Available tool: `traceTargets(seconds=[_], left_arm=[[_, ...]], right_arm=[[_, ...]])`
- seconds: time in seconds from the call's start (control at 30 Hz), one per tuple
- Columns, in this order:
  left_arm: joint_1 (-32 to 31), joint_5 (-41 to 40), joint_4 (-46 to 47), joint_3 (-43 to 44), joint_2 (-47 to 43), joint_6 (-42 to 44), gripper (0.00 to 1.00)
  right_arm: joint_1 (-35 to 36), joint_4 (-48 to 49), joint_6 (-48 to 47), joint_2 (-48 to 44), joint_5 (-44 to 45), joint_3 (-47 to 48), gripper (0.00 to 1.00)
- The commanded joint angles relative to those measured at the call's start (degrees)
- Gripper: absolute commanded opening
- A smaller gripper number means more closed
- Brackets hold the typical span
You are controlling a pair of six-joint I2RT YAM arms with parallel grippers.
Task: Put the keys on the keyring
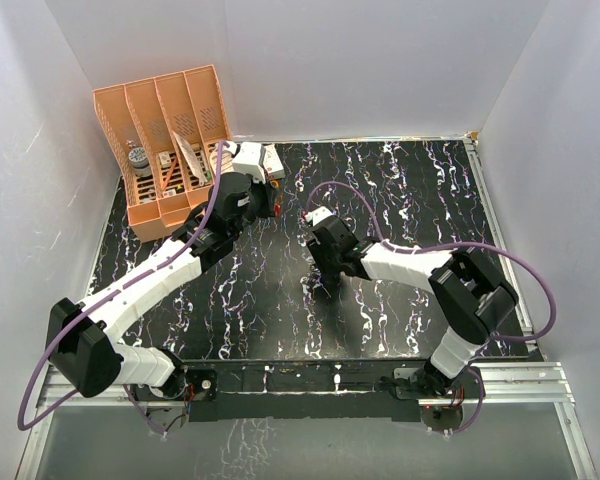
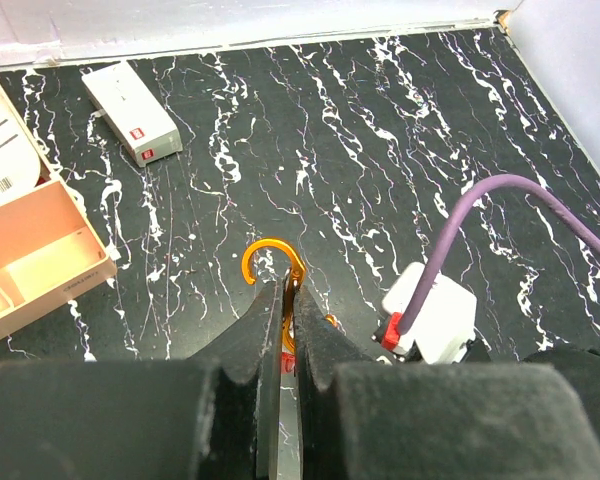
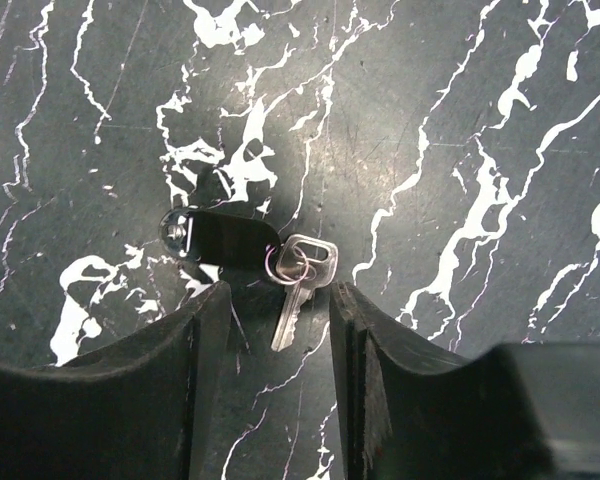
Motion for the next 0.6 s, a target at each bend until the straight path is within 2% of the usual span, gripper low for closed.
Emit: traceTargets(seconds=[0.0, 0.57], left_arm=[[0.4, -0.8, 0.7, 0.8, -0.7, 0.5, 0.00], [0.5, -2.8, -0.1, 0.4, -2.2, 1.2, 0.00]], right_arm=[[0.3, 3.6, -2.4, 1.8, 3.6, 3.3, 0.40], [0.3, 4.7, -2.5, 8.2, 5.2, 6.7, 0.40]])
